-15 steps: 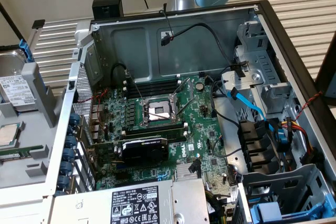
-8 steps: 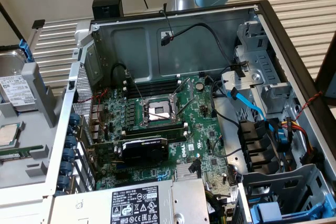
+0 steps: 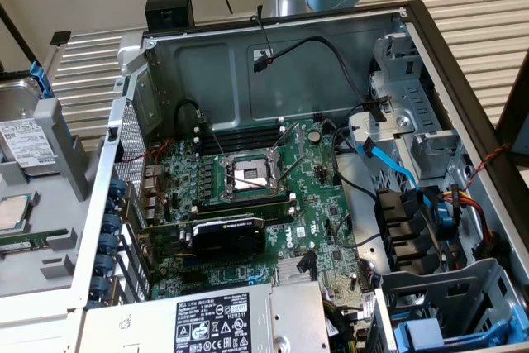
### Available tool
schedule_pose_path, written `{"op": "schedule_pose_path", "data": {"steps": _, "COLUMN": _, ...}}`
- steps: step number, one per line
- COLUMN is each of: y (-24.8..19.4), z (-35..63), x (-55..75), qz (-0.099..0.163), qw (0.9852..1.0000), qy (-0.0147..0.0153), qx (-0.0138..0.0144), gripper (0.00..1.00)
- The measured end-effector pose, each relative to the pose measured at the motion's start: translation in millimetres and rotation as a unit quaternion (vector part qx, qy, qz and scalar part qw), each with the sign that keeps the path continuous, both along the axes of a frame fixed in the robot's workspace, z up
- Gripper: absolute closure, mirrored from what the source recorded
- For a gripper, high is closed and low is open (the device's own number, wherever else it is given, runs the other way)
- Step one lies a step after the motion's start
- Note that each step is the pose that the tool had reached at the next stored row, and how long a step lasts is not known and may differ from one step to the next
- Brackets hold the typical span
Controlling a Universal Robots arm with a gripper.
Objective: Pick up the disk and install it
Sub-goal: 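Pick up the disk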
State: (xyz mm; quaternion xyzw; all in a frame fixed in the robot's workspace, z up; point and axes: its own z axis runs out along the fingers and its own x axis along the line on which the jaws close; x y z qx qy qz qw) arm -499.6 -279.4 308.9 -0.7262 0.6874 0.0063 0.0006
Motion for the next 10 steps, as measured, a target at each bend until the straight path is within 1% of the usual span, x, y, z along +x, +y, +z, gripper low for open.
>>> {"op": "schedule_pose_path", "data": {"steps": 4, "y": 0.0, "z": -7.2, "x": 0.0, "qz": 0.0, "qw": 1.0, "qy": -0.0005, "qx": 0.0, "gripper": 0.38}}
{"op": "schedule_pose_path", "data": {"steps": 9, "y": 0.0, "z": -16.0, "x": 0.0, "qz": 0.0, "qw": 1.0, "qy": -0.0035, "qx": 0.0, "gripper": 0.38}}
{"op": "schedule_pose_path", "data": {"steps": 10, "y": 0.0, "z": -17.2, "x": 0.0, "qz": 0.0, "qw": 1.0, "qy": -0.0038, "qx": 0.0, "gripper": 0.38}}
